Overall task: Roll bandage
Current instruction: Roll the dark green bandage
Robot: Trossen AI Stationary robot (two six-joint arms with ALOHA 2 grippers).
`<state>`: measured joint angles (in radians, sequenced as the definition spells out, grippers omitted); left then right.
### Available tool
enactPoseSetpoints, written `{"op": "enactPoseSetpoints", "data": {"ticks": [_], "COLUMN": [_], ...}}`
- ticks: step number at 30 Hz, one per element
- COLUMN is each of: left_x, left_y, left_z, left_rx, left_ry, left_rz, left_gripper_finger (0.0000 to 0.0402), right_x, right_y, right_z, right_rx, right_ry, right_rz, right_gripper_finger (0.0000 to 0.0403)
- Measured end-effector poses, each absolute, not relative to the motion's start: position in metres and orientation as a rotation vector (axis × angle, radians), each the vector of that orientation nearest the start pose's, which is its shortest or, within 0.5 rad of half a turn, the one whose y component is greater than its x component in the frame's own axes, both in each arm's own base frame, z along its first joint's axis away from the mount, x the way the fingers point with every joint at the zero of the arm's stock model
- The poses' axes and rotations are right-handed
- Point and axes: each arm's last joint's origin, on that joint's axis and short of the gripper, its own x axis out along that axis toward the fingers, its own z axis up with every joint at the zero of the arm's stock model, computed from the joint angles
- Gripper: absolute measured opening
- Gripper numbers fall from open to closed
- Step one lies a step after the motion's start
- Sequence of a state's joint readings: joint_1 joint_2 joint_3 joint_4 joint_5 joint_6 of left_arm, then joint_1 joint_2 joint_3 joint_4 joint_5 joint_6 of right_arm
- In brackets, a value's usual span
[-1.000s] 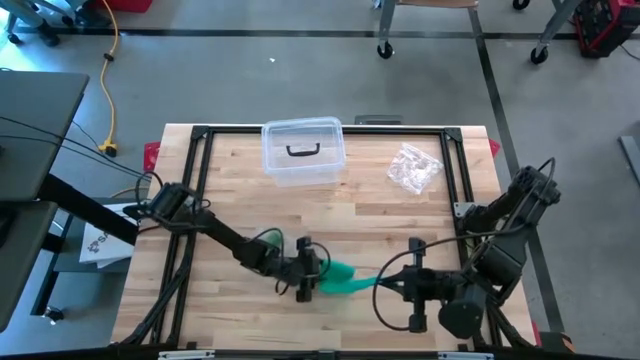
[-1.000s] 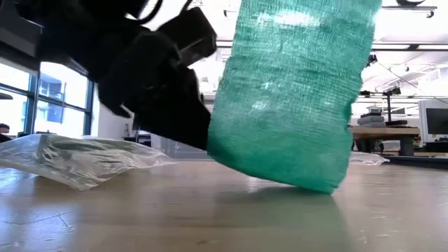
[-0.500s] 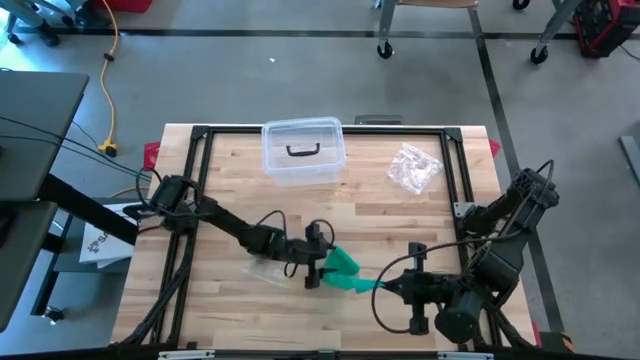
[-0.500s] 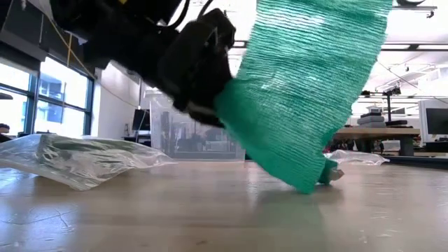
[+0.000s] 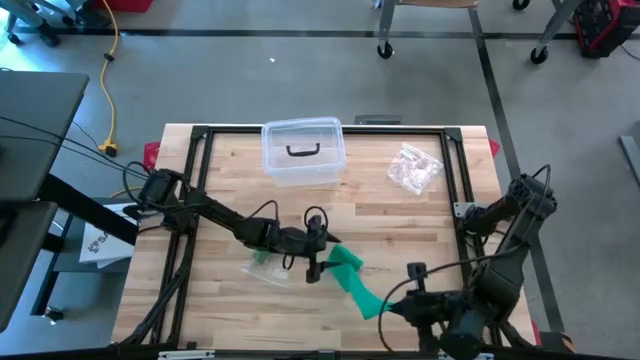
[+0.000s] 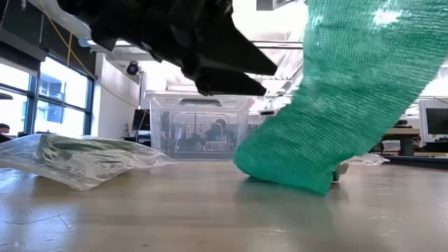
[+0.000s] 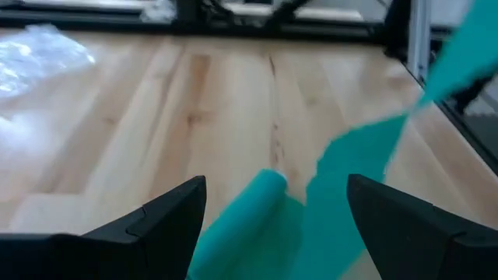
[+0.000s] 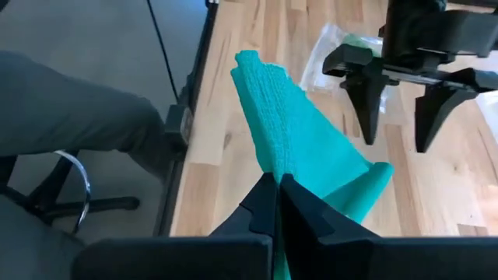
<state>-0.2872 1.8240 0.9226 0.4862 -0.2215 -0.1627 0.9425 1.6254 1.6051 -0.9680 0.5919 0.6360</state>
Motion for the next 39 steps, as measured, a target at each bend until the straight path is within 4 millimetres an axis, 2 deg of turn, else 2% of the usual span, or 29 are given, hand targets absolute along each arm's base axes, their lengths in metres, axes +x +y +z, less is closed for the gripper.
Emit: {"op": "enactPoseSetpoints", "data": {"ticks": [9, 15, 23, 30, 34, 39], "left_x": [0.343, 0.328, 0.327, 0.333, 0.337, 0.342], "left_y": [-0.104, -0.112, -0.127, -0.143, -0.138, -0.125], "left_z": [0.143, 0.126, 0.106, 0.101, 0.096, 0.095], "left_rx": [-0.103, -0.052, 0.019, 0.058, 0.058, 0.007], "left_ry": [0.548, 0.603, 0.594, 0.569, 0.573, 0.576], "left_rz": [-0.035, -0.041, -0.022, 0.033, 0.096, 0.164], "left_gripper_finger": [0.0303, 0.0299, 0.0298, 0.0297, 0.0282, 0.0235], "right_x": [0.180, 0.166, 0.170, 0.177, 0.179, 0.180], "right_y": [0.274, 0.279, 0.276, 0.269, 0.267, 0.267], "right_z": [0.350, 0.353, 0.354, 0.372, 0.382, 0.383], "right_rx": [-0.064, -0.054, -0.058, -0.083, -0.096, -0.101], "right_ry": [0.804, 0.797, 0.781, 0.745, 0.715, 0.715], "right_rz": [0.222, 0.253, 0.231, 0.220, 0.239, 0.235], "right_gripper_finger": [0.0000, 0.0000, 0.0000, 0.0000, 0.0000, 0.0000]}}
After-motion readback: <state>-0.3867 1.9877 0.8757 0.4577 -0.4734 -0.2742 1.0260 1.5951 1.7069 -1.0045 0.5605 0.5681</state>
